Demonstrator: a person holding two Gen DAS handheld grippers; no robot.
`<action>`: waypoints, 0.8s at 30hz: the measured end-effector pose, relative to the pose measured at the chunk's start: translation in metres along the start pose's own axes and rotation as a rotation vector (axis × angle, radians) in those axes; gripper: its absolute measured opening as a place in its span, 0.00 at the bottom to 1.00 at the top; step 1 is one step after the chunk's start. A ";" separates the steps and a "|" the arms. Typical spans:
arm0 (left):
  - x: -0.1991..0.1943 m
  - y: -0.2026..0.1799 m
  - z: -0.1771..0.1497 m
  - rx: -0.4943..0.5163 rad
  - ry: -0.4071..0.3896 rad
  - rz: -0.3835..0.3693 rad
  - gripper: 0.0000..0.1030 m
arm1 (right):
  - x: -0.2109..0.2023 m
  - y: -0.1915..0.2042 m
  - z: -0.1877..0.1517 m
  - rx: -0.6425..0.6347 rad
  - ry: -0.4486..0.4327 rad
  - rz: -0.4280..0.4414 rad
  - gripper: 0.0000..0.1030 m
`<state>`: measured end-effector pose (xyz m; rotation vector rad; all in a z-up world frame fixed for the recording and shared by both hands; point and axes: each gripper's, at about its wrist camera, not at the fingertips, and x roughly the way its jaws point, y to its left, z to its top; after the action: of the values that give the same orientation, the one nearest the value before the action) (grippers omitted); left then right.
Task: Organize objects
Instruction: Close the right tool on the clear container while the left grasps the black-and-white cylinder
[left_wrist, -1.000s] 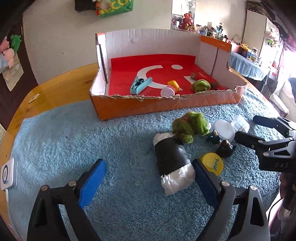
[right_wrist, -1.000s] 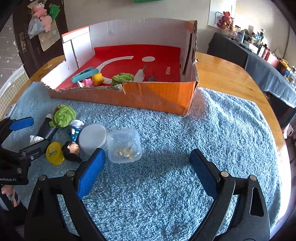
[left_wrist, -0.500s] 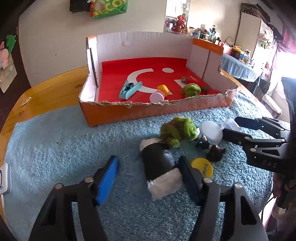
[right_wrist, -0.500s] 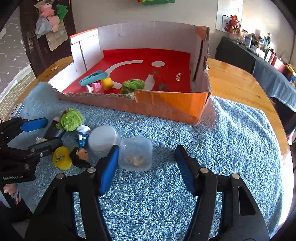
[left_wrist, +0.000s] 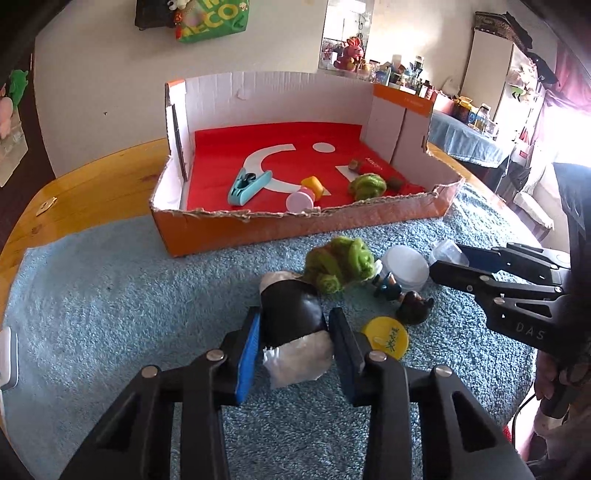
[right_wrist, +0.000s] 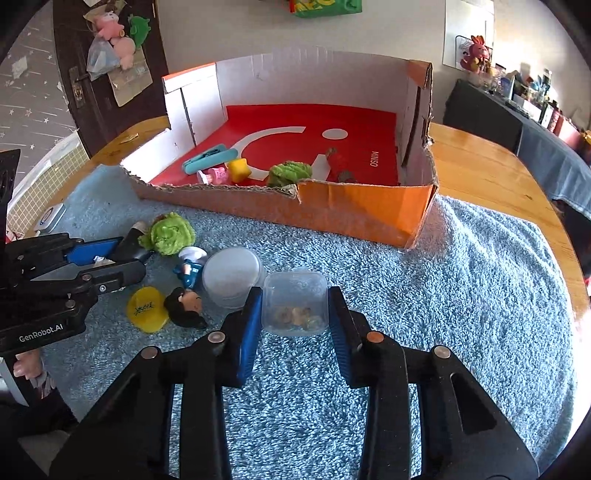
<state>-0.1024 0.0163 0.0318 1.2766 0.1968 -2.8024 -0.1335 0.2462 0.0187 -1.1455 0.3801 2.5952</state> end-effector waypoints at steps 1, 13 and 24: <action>-0.001 0.000 0.000 -0.001 -0.004 -0.001 0.37 | -0.001 0.000 0.000 0.003 -0.002 0.003 0.32; -0.021 0.001 0.004 -0.009 -0.053 -0.012 0.37 | -0.019 0.009 0.005 -0.009 -0.045 0.023 0.32; -0.043 0.000 0.013 -0.008 -0.106 -0.024 0.37 | -0.039 0.015 0.015 -0.019 -0.091 0.050 0.32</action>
<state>-0.0837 0.0141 0.0725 1.1277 0.2195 -2.8767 -0.1233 0.2315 0.0597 -1.0316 0.3696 2.6884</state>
